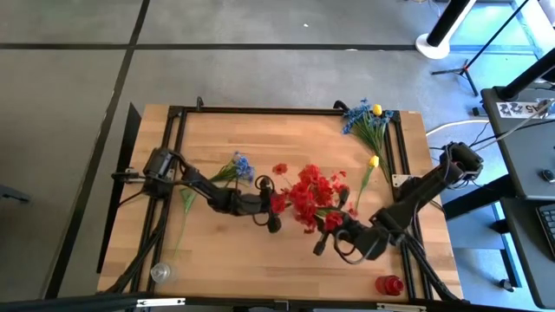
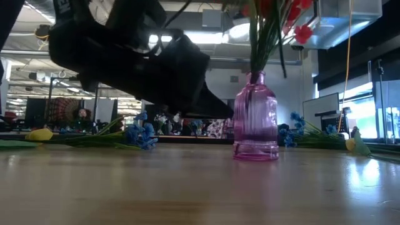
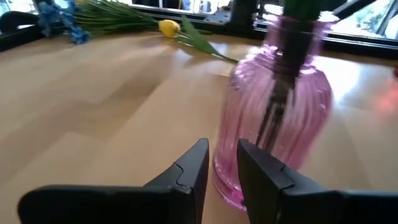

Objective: Sort flowers into vase by color
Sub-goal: Put the red flowers into the violet vase, then adjust the violet vase

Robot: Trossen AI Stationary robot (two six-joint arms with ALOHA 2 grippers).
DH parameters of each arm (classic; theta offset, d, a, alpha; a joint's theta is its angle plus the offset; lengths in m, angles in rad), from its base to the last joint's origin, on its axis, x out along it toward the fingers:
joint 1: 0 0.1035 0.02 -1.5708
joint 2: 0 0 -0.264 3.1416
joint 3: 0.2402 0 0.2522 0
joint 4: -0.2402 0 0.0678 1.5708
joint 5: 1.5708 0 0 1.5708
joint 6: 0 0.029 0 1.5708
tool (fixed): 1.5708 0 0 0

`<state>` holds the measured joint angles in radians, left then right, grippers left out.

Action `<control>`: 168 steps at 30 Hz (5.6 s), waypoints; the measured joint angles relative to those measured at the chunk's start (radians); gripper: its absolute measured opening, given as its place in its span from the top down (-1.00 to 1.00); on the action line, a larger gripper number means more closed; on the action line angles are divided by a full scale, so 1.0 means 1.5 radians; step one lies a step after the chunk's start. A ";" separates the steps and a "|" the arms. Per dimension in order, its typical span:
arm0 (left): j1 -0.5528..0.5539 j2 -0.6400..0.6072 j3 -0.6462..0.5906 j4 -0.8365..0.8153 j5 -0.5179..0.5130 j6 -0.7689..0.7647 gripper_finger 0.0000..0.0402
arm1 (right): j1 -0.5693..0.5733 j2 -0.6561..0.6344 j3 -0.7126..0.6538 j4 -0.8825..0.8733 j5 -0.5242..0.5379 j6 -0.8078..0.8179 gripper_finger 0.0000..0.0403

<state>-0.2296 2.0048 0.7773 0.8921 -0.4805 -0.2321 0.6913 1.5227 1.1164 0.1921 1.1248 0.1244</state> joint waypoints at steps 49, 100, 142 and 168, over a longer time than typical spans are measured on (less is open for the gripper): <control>-0.073 0.000 0.000 0.028 -0.089 -0.013 0.60 | -0.076 0.011 -0.169 0.277 -0.015 -0.027 0.95; -0.089 -0.073 -0.001 -0.020 -0.088 0.049 0.60 | -0.121 0.048 -0.018 -0.096 -0.124 0.070 -0.42; -0.154 -0.089 -0.002 -0.138 -0.068 0.092 0.60 | 0.118 0.076 0.056 -0.471 -0.257 0.392 -0.48; -0.231 -0.246 -0.007 -0.419 -0.056 -0.029 0.60 | -0.142 0.245 -0.207 0.011 -0.128 0.479 -0.48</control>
<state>-0.5760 1.6352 0.7666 0.2633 -0.5647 -0.2755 0.4782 1.8896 0.8056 0.2092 0.9325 0.8433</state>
